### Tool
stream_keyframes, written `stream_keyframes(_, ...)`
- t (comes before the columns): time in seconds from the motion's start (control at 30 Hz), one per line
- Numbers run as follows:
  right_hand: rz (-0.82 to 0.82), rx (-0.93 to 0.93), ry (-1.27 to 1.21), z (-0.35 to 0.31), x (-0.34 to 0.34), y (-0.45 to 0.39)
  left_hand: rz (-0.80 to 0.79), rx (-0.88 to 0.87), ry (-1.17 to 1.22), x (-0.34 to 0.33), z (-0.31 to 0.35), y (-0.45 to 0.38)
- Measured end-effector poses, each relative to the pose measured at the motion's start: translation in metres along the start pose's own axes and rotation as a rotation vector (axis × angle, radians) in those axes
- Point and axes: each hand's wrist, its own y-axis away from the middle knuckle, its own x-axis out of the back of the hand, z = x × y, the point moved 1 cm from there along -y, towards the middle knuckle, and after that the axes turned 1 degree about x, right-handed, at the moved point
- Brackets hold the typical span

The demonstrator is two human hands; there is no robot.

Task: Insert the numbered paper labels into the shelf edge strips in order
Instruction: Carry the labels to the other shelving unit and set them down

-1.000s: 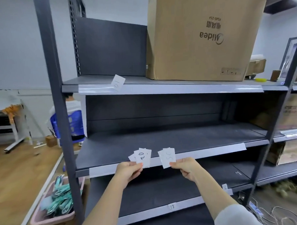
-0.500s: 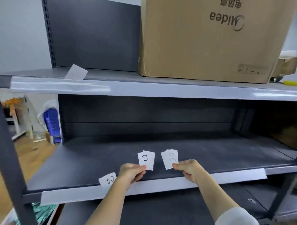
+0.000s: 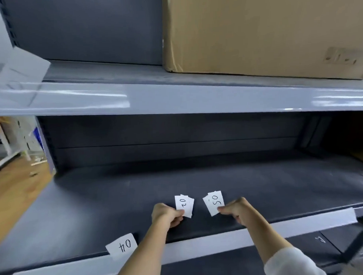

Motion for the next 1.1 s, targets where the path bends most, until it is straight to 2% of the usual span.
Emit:
stream_keyframes(0.23, -0.093, -0.016, 0.247, -0.008, -0.003, -0.02, 0.112, -0.064, -0.328, -0.01, 0.01, 0.001)
stream_keyframes(0.4, -0.127, 0.02, 0.443, -0.019, 0.001, -0.019, 0.099, -0.006, -0.539, -0.012, 0.026, -0.001)
stream_keyframes(0.63, -0.139, 0.044, 0.588, -0.023, -0.003, -0.021, 0.055, 0.036, -0.77, -0.014, 0.033, -0.007)
stream_keyframes(0.87, -0.128, 0.064, 0.639, -0.021, 0.0, -0.023, 0.026, 0.056, -0.853, -0.014, 0.036, -0.01)
stream_keyframes(1.1, -0.005, 0.036, 0.607, -0.018, -0.004, -0.021, 0.0, 0.03, -0.828, -0.01, 0.027, -0.012)
